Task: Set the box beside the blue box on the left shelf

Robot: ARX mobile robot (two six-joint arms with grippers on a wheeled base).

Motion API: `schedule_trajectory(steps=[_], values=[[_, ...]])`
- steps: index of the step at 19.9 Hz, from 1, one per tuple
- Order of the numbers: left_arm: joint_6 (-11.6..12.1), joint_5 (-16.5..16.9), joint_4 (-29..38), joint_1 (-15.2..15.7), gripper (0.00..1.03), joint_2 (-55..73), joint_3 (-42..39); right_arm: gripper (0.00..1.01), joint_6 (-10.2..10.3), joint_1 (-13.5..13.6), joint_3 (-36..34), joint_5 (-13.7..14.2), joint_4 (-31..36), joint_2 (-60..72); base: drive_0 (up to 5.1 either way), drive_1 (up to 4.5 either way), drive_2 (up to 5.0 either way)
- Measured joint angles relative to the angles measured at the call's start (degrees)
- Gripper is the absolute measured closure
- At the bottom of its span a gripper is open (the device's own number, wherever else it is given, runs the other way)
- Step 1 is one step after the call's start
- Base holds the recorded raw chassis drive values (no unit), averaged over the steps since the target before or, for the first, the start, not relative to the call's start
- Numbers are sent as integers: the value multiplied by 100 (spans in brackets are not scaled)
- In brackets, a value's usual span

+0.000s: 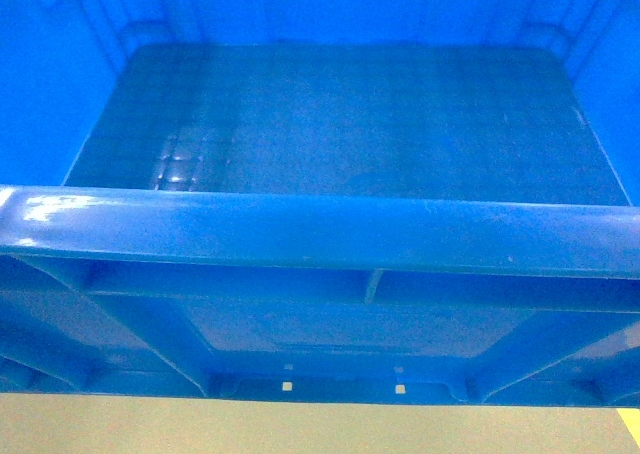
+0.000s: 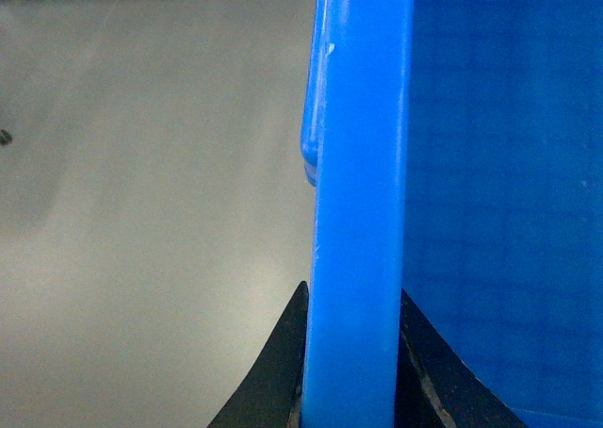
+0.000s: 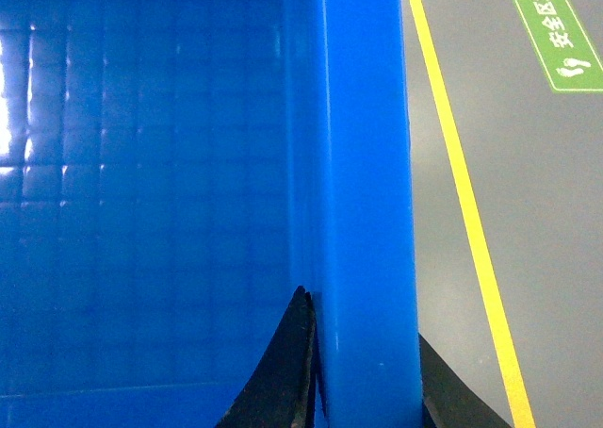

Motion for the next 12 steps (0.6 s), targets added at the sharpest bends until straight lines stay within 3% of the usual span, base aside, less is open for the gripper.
schedule_trajectory(steps=[12], values=[[0, 11, 20, 0, 90, 0, 0, 90, 0, 0, 0, 4, 4, 0, 1, 401, -399]])
